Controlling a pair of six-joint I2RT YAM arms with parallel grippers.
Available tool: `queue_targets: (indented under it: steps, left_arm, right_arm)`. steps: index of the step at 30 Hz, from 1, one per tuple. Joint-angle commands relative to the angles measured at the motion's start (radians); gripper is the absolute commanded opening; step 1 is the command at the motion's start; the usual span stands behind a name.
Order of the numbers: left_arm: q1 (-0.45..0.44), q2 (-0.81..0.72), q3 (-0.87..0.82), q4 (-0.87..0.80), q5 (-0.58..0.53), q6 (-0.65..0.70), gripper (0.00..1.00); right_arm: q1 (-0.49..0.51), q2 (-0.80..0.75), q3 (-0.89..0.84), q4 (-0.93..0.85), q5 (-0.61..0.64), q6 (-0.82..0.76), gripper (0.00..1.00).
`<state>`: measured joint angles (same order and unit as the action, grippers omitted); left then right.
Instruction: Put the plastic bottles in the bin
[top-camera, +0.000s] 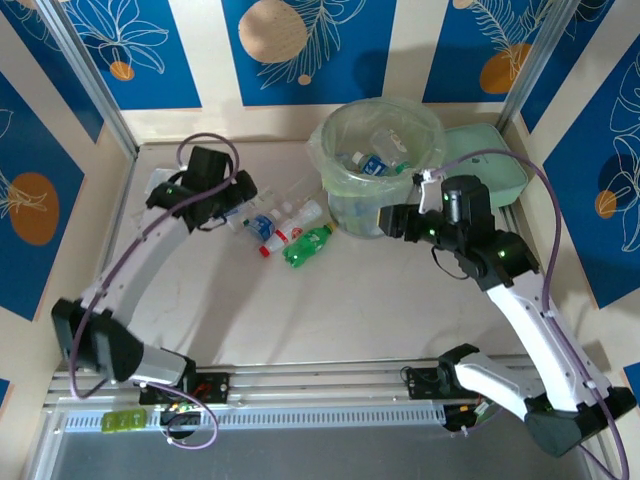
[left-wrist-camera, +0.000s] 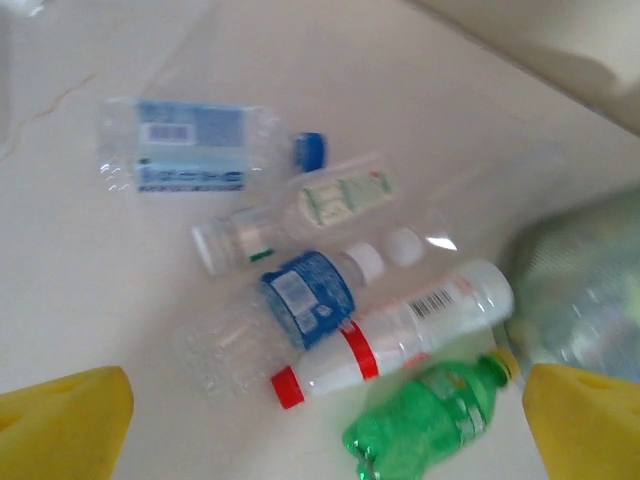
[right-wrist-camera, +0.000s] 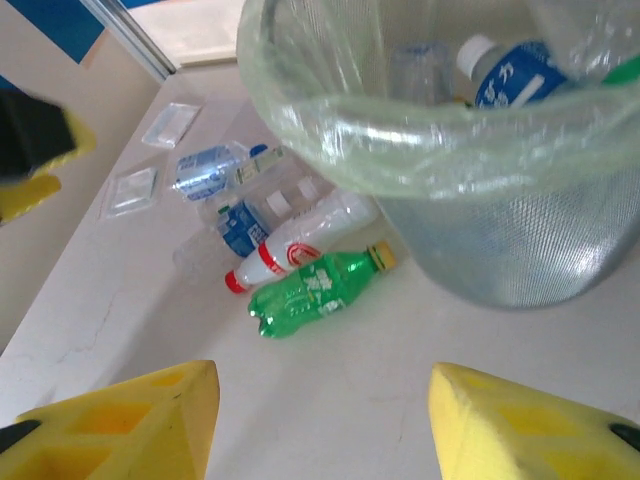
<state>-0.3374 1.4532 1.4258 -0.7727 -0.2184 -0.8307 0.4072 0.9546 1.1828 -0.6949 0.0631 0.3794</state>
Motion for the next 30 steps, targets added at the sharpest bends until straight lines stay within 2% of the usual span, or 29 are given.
queue_targets:
  steps: [1,5,8,12,18,25,30]
  left_arm:
    - [0.089,0.127,0.116,-0.215,-0.024,-0.286,0.99]
    - [0.189,0.284,0.194,-0.198,0.077,-0.461,0.99]
    - [0.209,0.412,0.336,-0.243,0.023,-0.561,0.99]
    - [0.230,0.564,0.450,-0.272,0.065,-0.743,0.99]
    - [0.230,0.724,0.585,-0.305,0.072,-0.915,0.99]
    - [0.228,0.803,0.607,-0.311,0.083,-1.028,0.99]
    - [0.240,0.899,0.690,-0.325,0.090,-1.042,0.99]
  right_arm:
    - [-0.008,-0.054,-0.038,0.037,-0.050,0.041,0.58]
    - [-0.008,-0.081,-0.086,0.065,-0.088,0.056,0.58]
    - [-0.007,-0.091,-0.109,0.078,-0.094,0.053,0.58]
    - [-0.005,-0.107,-0.133,0.094,-0.085,0.050,0.58]
    - [-0.002,-0.127,-0.166,0.112,-0.074,0.041,0.58]
    - [0.002,-0.123,-0.173,0.124,-0.059,0.024,0.58]
    - [0.005,-0.110,-0.172,0.126,-0.063,0.021,0.58]
